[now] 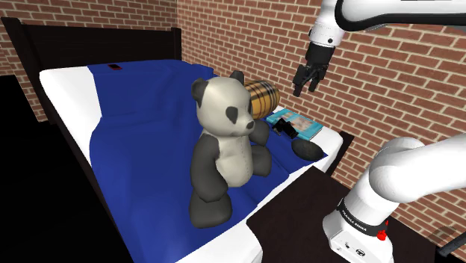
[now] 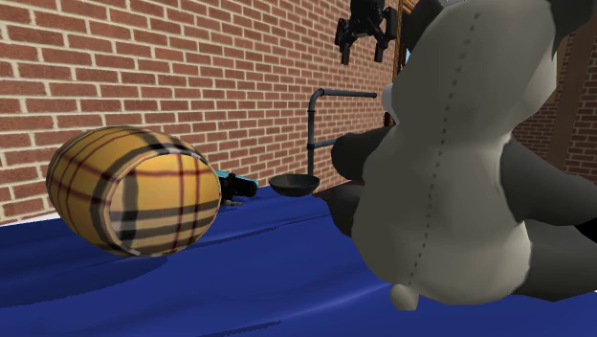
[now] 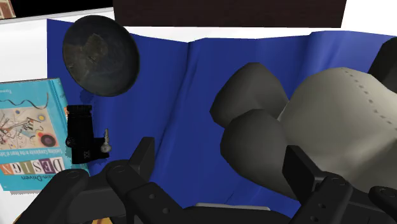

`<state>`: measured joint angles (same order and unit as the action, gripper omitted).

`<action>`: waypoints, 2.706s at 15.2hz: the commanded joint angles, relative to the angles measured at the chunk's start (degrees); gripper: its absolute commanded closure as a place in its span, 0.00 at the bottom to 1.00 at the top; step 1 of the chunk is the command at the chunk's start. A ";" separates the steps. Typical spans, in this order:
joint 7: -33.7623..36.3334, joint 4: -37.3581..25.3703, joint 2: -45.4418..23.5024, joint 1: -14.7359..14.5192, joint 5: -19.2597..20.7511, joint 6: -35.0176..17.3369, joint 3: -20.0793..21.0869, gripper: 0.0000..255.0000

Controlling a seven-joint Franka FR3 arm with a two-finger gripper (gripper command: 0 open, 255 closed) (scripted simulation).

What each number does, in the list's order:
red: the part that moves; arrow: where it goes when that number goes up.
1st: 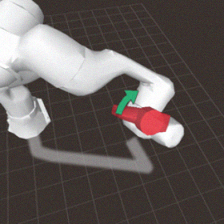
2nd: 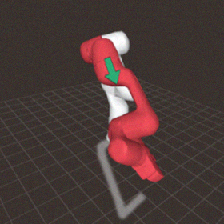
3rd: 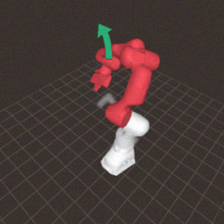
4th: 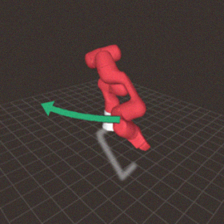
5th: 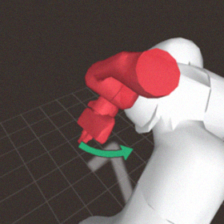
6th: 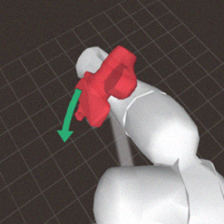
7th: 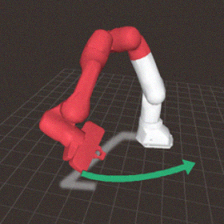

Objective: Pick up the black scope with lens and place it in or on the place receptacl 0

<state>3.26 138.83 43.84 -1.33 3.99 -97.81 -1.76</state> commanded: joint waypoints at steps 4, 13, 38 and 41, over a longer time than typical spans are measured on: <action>-3.74 1.05 -2.96 1.00 1.42 -3.95 -3.61 0.00; -15.36 -0.10 -16.30 2.84 3.15 -15.67 -14.31 0.00; -54.26 -35.14 -72.68 13.79 -24.49 -25.69 -24.43 0.00; -54.75 -34.49 -73.88 13.98 -25.28 -27.43 -23.90 0.00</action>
<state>-51.27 104.40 -29.49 12.50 -20.99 -124.82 -25.86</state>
